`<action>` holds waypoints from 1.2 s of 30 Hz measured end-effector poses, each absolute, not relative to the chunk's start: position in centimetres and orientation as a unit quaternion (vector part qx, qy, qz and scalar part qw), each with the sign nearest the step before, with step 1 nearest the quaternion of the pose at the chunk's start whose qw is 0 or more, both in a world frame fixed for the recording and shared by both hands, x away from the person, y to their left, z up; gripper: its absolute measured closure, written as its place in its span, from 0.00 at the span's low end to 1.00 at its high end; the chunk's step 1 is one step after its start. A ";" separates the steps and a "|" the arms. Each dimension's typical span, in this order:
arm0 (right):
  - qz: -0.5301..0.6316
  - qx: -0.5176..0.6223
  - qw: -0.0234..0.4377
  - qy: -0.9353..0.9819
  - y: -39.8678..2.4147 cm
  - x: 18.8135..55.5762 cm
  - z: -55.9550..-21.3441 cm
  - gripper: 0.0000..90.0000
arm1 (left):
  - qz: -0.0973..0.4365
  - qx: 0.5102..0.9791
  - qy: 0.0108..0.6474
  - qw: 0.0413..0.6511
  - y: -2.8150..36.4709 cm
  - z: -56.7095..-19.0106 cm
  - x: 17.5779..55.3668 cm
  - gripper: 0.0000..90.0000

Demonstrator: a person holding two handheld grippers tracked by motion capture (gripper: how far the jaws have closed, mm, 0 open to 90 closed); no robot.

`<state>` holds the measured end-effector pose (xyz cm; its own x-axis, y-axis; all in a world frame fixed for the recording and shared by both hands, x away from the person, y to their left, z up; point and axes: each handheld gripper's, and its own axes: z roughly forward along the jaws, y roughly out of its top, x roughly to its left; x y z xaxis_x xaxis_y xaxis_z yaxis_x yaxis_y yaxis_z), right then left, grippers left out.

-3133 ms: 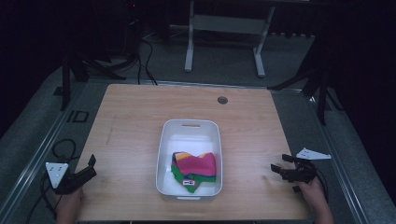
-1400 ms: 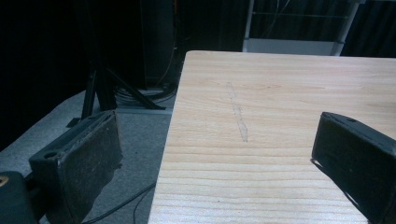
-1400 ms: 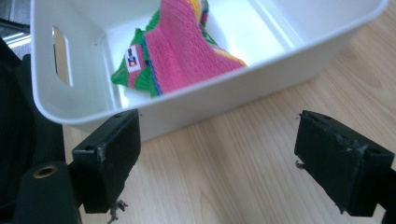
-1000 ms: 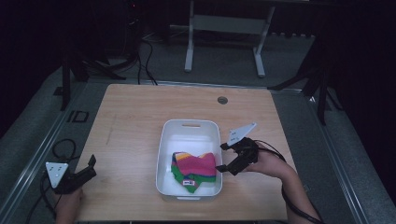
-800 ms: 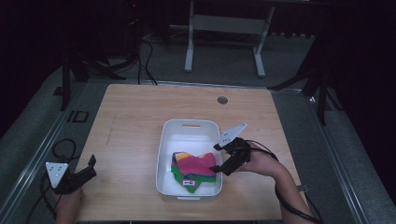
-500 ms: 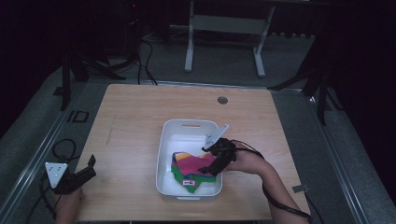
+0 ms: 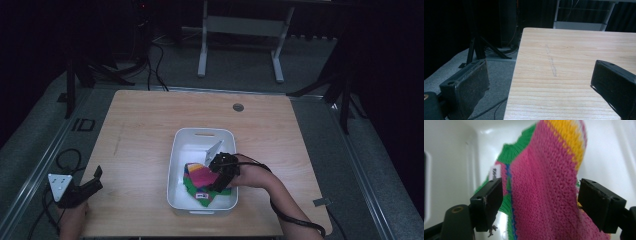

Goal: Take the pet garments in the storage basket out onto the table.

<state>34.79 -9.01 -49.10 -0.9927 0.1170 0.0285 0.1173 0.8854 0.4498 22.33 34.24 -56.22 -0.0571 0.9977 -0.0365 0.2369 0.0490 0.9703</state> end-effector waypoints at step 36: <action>-0.290 -0.050 -0.061 -0.954 -10.1 34.3 -43.6 0.88 | 0.439 0.533 0.581 0.431 34.2 -56.2 22.3 0.02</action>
<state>34.29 -10.06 -43.60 -0.9876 0.1303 -0.0877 0.0594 0.8268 0.5594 22.35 34.19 -56.23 -0.0612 0.9976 -0.0327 0.2398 0.0465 0.9697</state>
